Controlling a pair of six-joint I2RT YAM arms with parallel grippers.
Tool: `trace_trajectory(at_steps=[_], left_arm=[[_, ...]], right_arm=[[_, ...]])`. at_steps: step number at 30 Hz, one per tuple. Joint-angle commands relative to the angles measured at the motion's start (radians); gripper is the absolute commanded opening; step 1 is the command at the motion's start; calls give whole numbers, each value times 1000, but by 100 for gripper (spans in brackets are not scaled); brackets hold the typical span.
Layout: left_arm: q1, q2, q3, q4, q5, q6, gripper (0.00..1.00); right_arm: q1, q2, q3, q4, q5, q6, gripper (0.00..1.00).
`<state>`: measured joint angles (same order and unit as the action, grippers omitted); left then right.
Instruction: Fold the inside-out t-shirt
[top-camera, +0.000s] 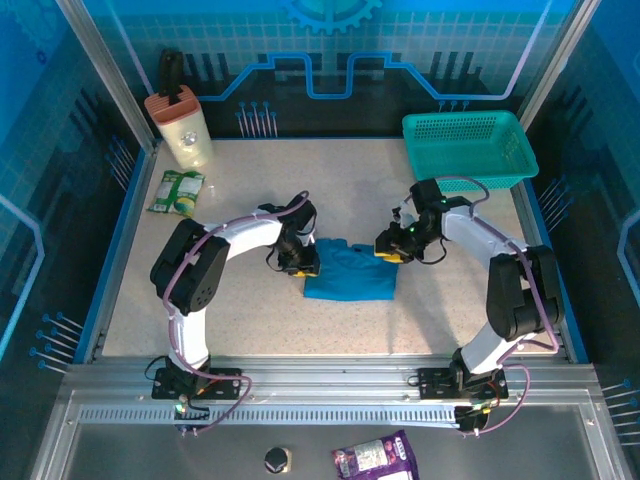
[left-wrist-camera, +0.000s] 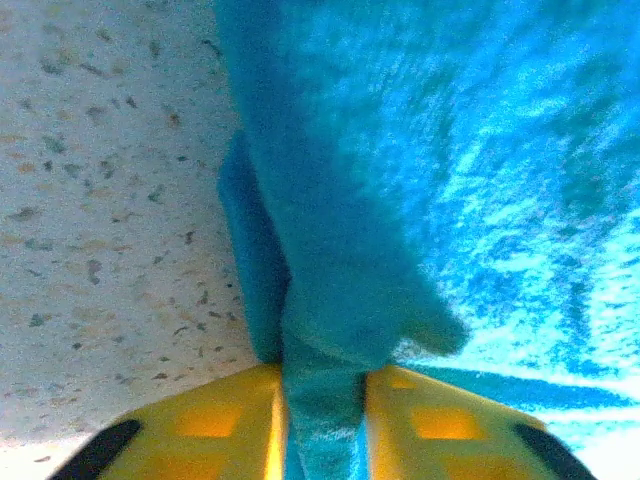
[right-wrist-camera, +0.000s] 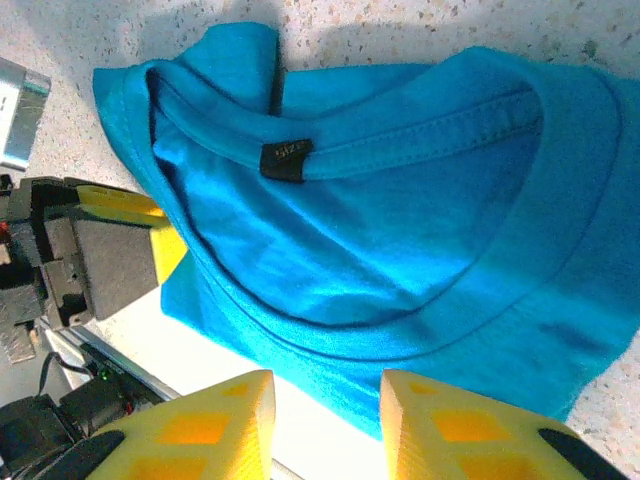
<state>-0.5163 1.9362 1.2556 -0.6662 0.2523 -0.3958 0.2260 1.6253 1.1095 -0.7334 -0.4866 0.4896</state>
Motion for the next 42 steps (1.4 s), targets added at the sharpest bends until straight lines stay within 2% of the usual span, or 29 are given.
trace_trajectory(at_steps=[1,3,7,14,17,32,36,42], left_arm=[[-1,25,5,-68,-116,32,15],[15,18,-2,-82,-136,53,12],[103,-15,-38,-114,-182,114,7],[330,-84,-73,-198,-309,241,7],[398,-91,-48,-215,-348,244,8],[683,56,219,-373,-576,347,10],[743,90,269,-412,-596,387,10],[795,141,281,-378,-599,416,11]], right_arm=[[-8,-30,26,-56,28,-21,34],[-11,-33,29,-61,34,-25,34],[-16,-28,33,-69,32,-37,34],[-35,-28,39,-80,25,-61,34],[-44,-31,42,-85,16,-72,34],[-84,-59,66,-118,-66,-139,34],[-93,-74,58,-121,-76,-147,34],[-105,-85,44,-108,-90,-143,34]])
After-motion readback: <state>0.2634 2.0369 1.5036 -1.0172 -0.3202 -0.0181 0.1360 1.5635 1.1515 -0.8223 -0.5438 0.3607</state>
